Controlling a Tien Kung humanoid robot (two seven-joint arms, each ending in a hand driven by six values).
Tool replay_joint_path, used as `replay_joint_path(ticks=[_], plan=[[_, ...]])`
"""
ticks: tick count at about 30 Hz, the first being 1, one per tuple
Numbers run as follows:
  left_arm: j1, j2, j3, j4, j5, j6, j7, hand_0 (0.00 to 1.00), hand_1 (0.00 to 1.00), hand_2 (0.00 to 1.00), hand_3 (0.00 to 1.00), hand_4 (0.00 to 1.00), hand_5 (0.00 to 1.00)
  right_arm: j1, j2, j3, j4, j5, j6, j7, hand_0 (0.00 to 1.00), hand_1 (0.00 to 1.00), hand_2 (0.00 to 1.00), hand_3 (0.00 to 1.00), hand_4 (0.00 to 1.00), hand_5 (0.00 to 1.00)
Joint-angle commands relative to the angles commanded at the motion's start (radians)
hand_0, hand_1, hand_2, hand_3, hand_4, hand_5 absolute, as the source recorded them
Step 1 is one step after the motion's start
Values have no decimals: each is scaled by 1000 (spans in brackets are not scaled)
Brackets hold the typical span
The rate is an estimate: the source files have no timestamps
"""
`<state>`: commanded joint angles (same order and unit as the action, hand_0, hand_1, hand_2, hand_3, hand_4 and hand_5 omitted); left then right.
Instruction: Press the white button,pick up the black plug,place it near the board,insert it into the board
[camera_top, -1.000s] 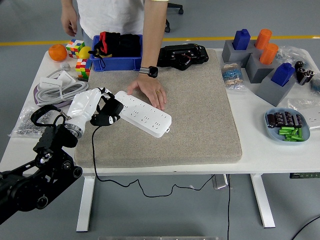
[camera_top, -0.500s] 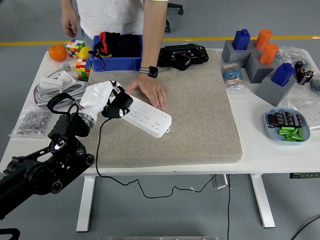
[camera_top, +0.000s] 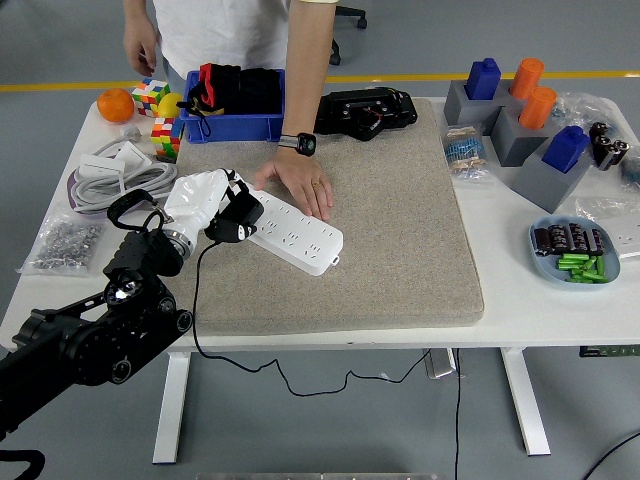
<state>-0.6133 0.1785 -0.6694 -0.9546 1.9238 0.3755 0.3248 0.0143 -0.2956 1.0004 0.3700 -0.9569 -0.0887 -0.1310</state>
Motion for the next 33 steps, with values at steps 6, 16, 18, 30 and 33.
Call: replay_joint_path(ticks=[6, 16, 18, 30, 33], plan=[[-7, 0, 6, 20, 4, -2, 1, 100, 209, 297, 392, 262, 2, -1, -3, -7, -1, 1, 0, 0, 578, 534, 548, 508, 643, 384], [-13, -4, 22, 20, 17, -3, 4, 98, 204, 295, 389, 251, 2, 1, -3, -6, 0, 1, 0, 0, 576, 534, 548, 508, 642, 383], [-15, -5, 24, 20, 22, -3, 5, 98, 204, 295, 389, 251, 2, 1, -3, -7, -1, 1, 0, 0, 576, 534, 548, 508, 642, 383], [-32, -9, 27, 36, 74, -17, 44, 91, 200, 292, 389, 241, 2, -1, -2, -7, -1, 1, 0, -1, 574, 534, 547, 508, 642, 383], [-32, -6, 28, 37, 76, -23, 50, 91, 200, 292, 389, 241, 2, 0, -3, -7, -1, 1, 0, -1, 574, 534, 547, 508, 642, 383]])
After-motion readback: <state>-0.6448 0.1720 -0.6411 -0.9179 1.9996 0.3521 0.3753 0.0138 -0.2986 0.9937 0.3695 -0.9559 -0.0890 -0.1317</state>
